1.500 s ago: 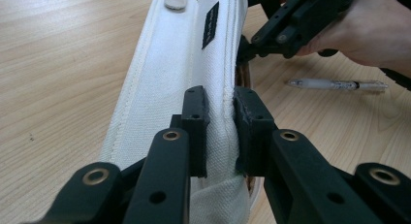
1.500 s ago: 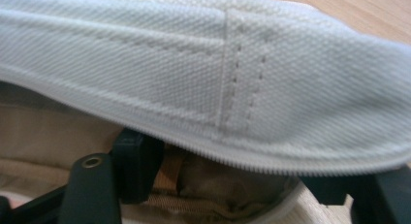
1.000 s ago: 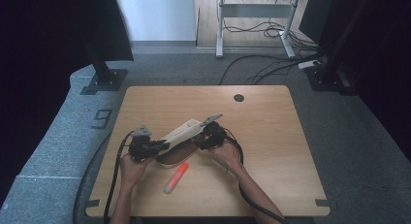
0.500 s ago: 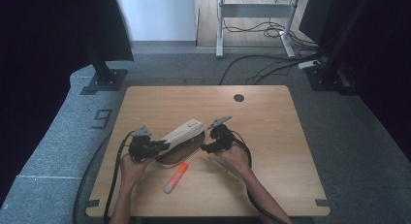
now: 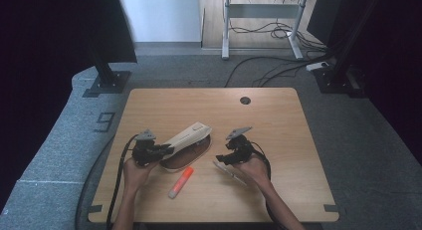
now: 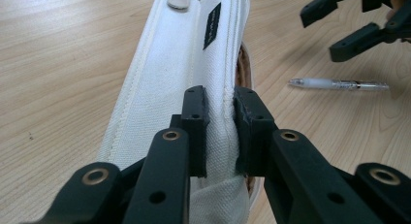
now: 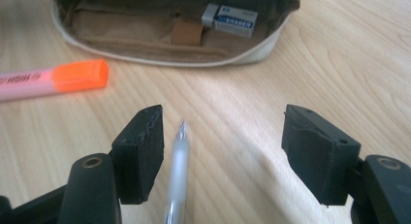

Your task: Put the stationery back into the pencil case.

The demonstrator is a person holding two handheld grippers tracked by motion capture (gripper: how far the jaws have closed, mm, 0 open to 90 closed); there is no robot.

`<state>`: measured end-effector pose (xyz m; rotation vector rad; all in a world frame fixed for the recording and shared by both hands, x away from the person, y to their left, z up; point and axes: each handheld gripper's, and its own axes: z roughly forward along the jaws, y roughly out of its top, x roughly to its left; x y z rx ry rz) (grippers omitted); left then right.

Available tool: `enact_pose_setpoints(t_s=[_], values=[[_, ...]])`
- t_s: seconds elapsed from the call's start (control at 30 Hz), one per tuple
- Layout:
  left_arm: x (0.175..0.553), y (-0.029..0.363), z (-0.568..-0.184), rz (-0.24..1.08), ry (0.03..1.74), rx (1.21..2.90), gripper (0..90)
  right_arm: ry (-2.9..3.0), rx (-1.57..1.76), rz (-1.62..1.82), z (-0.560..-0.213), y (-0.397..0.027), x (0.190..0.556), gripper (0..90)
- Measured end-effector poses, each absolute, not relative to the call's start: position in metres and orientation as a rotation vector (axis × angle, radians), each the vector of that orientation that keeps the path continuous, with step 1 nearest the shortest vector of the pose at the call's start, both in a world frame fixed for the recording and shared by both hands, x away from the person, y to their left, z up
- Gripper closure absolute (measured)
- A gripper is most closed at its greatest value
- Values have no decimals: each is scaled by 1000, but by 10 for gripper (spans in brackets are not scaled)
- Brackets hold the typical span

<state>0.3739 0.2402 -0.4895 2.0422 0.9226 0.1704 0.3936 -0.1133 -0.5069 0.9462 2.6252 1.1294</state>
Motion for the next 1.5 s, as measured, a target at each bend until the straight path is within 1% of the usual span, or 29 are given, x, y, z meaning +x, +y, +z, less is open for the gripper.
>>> enact_pose_setpoints(t_s=[0.2, 0.33, 0.43, 0.87, 1.17, 1.23, 1.5], values=[[374, 242, -489, 169, 918, 2043, 762, 2617, 942, 1111, -507, -124, 380, 318], [374, 242, -489, 170, 917, 2045, 762, 2623, 978, 1114, -512, -131, 373, 294], [374, 242, -489, 170, 917, 2046, 762, 2628, 988, 1091, -517, -135, 366, 302], [373, 241, -489, 176, 915, 2051, 759, 2668, 926, 1083, -533, -145, 341, 512], [373, 241, -490, 173, 912, 2055, 758, 2665, 834, 1066, -539, -138, 336, 698], [373, 241, -490, 171, 912, 2054, 758, 2669, 817, 1062, -539, -136, 335, 753], [373, 241, -490, 175, 913, 2053, 759, 2664, 828, 1036, -537, -135, 335, 782]])
